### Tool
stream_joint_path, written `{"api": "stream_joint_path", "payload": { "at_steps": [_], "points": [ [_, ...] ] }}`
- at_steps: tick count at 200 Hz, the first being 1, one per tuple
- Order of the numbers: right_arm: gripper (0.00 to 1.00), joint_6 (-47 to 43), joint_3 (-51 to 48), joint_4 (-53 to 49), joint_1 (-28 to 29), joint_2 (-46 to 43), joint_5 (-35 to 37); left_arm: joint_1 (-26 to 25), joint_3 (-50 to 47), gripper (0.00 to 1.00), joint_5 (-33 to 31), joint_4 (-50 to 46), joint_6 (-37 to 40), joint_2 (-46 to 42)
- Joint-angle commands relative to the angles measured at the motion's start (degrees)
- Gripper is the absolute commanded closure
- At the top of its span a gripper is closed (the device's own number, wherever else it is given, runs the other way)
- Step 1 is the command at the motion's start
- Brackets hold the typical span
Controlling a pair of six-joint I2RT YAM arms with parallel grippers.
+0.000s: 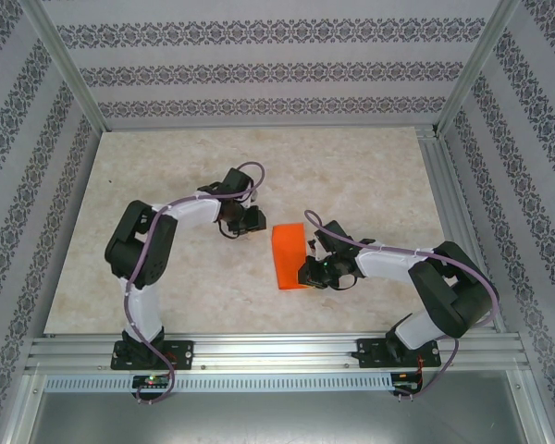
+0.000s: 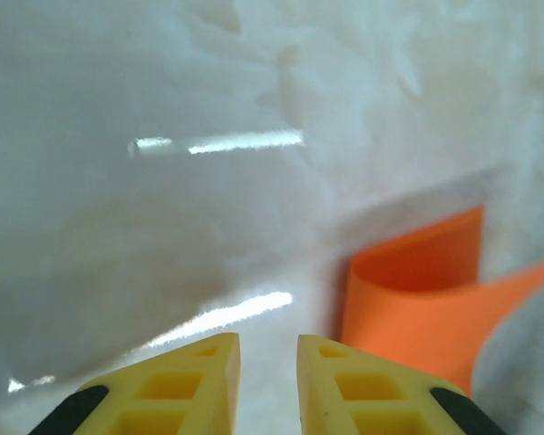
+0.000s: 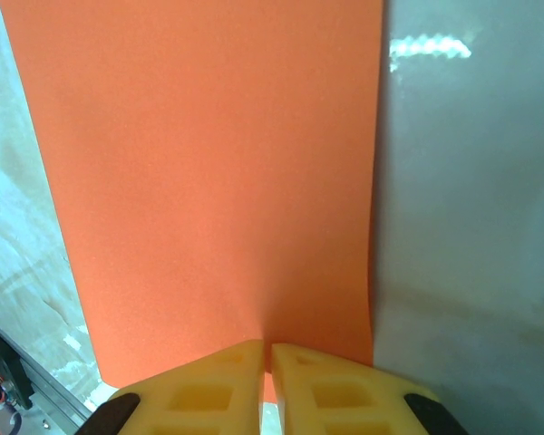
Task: Fold a paper plane with a square sheet of paper (fold left side to right side)
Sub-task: First fold the square sheet of paper in half at the center of the table.
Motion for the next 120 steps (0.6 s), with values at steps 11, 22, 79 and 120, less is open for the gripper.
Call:
{"api": "stream_joint_path", "payload": {
  "at_steps": [11, 22, 79, 120],
  "points": [
    [0.86, -1.0, -1.7, -6.2, 0.7, 2.7, 6.5, -3.3, -4.8, 0.76, 5.9, 7.5, -1.1, -5.5],
    [0.86, -1.0, -1.7, -6.2, 0.8, 2.7, 6.5, -4.9, -5.1, 0.76, 7.0, 8.9, -1.9, -5.0],
    [0.86, -1.1, -1.2, -6.5, 0.8, 3.1, 6.8, -8.1, -0.5, 0.78, 4.7, 10.3, -1.8, 2.2],
    [0.86, -1.2, -1.0, -6.9, 1.0, 3.0, 7.1, -8.0, 2.1, 0.79, -0.2, 7.2, 0.9, 5.9]
  ]
}}
